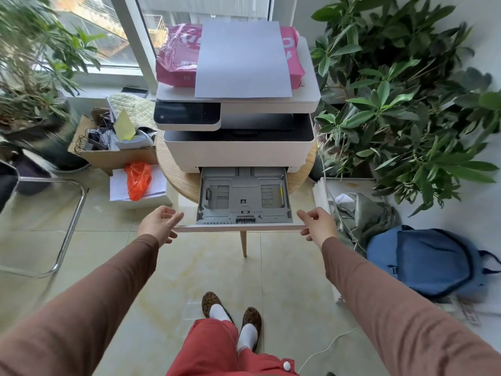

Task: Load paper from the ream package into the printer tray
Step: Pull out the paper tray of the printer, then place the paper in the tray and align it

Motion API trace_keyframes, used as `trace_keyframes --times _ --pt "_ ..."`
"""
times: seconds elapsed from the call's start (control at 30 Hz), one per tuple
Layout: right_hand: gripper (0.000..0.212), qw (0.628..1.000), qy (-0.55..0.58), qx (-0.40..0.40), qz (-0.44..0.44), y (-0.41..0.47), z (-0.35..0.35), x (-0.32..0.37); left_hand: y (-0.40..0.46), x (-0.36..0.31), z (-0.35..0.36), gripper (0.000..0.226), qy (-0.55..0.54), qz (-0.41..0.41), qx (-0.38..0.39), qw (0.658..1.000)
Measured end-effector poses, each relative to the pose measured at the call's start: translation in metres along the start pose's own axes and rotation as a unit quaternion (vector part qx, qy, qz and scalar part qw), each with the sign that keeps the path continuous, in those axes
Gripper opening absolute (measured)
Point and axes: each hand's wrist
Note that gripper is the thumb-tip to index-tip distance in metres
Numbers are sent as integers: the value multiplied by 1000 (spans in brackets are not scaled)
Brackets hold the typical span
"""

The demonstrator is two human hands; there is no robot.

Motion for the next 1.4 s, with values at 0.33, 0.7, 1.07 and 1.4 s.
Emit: trace_keyframes --times 0.33,0.7,1.07,1.4 --pt "26 982 59 -36 -175 6 -16 111 -26 -120 -16 17 11 186 -74 980" --pt "49 955 248 9 -163 43 -17 256 -12 -268 -22 48 -127 235 -113 957" --pt "29 936 347 19 -60 63 -11 293 0 -302 -26 64 -284 67 35 956" --pt "20 951 277 135 -13 -9 -14 184 -61 -202 1 37 -217 103 57 969"
Point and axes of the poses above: each hand's wrist, its own y-axis towards the middle knuckle, its own z-axis out of the palm, x = y × z, and after that the axes turned 6 degrees about -z, right-handed
